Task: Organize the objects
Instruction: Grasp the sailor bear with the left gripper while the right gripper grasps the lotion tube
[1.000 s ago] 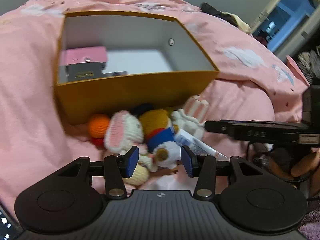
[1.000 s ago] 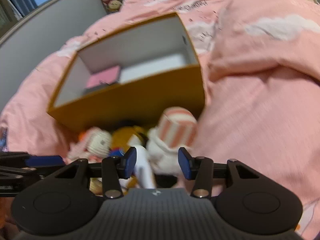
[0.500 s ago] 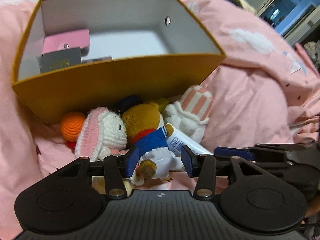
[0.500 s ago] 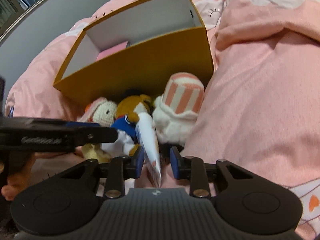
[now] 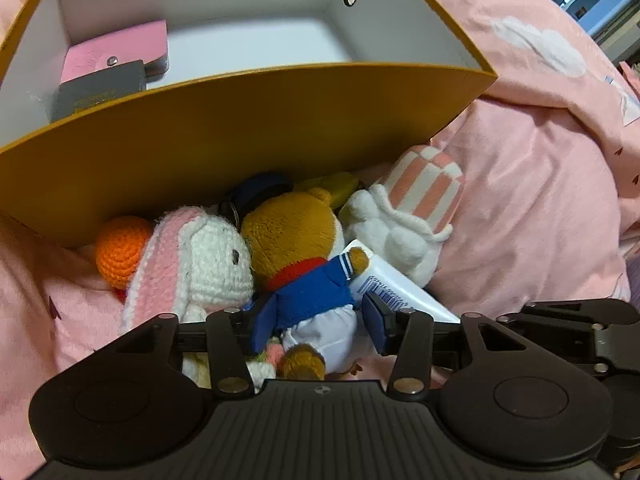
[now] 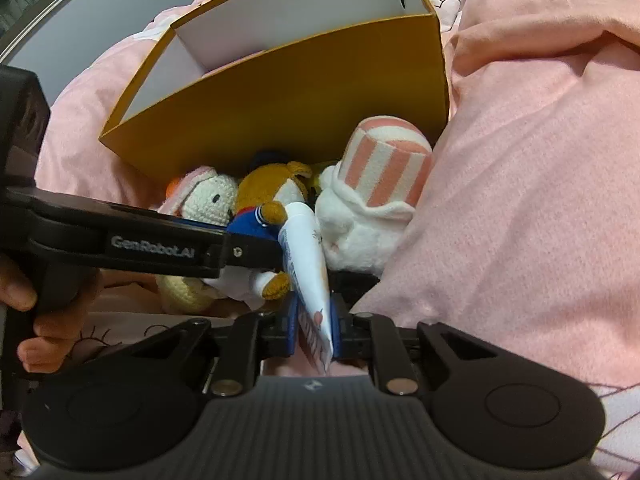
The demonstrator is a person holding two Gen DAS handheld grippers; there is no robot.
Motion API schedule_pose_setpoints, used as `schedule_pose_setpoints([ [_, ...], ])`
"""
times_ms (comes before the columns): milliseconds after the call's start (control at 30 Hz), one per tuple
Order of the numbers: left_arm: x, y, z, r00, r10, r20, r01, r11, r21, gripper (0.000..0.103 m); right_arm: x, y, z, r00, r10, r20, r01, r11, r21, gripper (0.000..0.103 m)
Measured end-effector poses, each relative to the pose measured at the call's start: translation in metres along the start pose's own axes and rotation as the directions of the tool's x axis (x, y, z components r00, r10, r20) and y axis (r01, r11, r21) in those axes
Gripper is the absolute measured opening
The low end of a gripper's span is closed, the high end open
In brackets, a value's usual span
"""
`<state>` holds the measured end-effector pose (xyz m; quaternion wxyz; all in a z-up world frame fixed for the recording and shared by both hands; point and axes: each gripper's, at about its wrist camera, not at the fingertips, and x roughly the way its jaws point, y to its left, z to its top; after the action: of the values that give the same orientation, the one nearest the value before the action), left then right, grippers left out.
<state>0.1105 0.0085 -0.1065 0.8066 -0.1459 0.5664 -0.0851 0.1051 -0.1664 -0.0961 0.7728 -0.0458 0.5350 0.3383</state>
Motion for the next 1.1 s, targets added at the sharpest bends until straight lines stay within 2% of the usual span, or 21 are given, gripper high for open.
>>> schedule_pose_setpoints([
  [167, 0.000, 0.004, -0.002, 1.000, -0.006, -0.008, 0.006, 1.000, 0.011, 0.055, -0.011, -0.002, 0.007, 1.000, 0.009, 0.022, -0.009, 0.999, 0.035, 0.015],
  [367, -0.003, 0.006, -0.004, 1.000, -0.018, -0.008, 0.019, 1.000, 0.012, 0.059, -0.043, -0.011, 0.023, 0.991, 0.016, 0.132, -0.027, 0.996, 0.084, 0.014],
  [467, 0.000, 0.002, -0.004, 1.000, 0.000, -0.007, 0.001, 0.999, 0.041, 0.064, -0.050, -0.010, 0.032, 0.984, 0.004, 0.180, -0.020, 0.996, 0.090, 0.014],
  [633, 0.006, -0.004, -0.004, 0.999, 0.044, 0.006, -0.044, 0.996, 0.080, 0.065, -0.051, -0.006, 0.044, 0.977, -0.001, 0.211, -0.017, 0.997, 0.080, 0.014],
  [767, 0.001, 0.002, -0.009, 0.999, 0.050, 0.014, -0.051, 0.996, 0.076, 0.050, -0.049, -0.001, 0.051, 0.977, 0.000, 0.215, -0.014, 0.998, 0.065, 0.014],
  [967, -0.031, 0.016, -0.017, 0.999, -0.019, 0.043, 0.019, 1.000, 0.010, 0.045, -0.058, 0.005, 0.060, 0.971, 0.035, 0.237, -0.042, 0.999, 0.023, 0.013],
  [1100, -0.067, 0.017, -0.022, 0.993, -0.085, 0.076, 0.082, 0.996, 0.037, 0.044, -0.074, 0.013, 0.072, 0.965, 0.054, 0.258, -0.040, 0.997, -0.059, 0.013],
])
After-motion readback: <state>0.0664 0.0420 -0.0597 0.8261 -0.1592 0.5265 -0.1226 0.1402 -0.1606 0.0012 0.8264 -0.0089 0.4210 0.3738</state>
